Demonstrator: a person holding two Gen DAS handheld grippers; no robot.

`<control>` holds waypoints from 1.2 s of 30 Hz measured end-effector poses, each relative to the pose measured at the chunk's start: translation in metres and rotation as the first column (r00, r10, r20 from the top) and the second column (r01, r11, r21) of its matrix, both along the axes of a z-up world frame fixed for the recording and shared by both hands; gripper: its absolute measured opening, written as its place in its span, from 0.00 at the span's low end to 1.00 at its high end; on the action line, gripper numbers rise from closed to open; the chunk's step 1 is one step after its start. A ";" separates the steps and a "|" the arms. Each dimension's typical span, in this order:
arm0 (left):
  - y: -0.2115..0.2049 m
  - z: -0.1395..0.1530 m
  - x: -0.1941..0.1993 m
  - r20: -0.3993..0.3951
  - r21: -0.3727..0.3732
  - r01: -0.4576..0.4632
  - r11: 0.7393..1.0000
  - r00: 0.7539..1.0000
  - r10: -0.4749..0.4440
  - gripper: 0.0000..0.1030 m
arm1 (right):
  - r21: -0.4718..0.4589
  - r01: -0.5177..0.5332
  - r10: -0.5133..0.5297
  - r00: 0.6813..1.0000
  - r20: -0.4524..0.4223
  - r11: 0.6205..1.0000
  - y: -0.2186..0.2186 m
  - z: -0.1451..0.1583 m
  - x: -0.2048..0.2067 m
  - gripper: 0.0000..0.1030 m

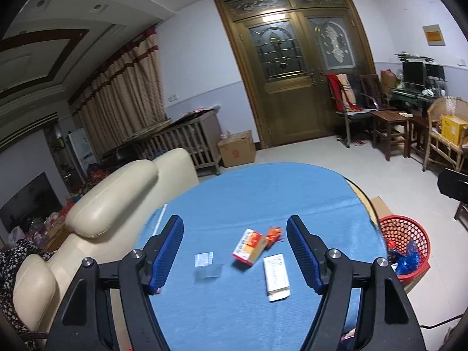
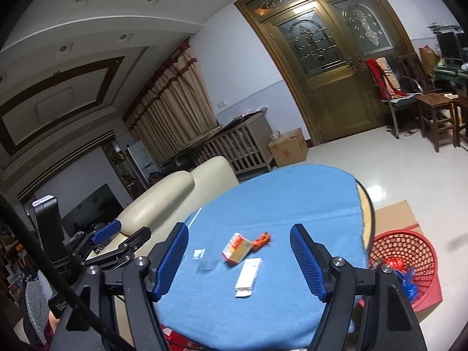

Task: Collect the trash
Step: 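Move both open tools back over the remaining items on the table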

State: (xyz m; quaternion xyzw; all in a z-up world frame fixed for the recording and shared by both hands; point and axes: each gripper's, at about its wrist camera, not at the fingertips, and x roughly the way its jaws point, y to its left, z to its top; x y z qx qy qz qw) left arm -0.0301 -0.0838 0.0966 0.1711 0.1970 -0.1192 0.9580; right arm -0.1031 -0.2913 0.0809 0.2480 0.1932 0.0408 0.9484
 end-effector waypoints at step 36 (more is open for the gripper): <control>0.075 -0.011 0.012 0.002 -0.008 -0.201 0.980 0.980 0.201 0.73 | -0.074 -0.153 0.144 0.982 -0.120 0.985 0.073 -0.021 0.041 0.74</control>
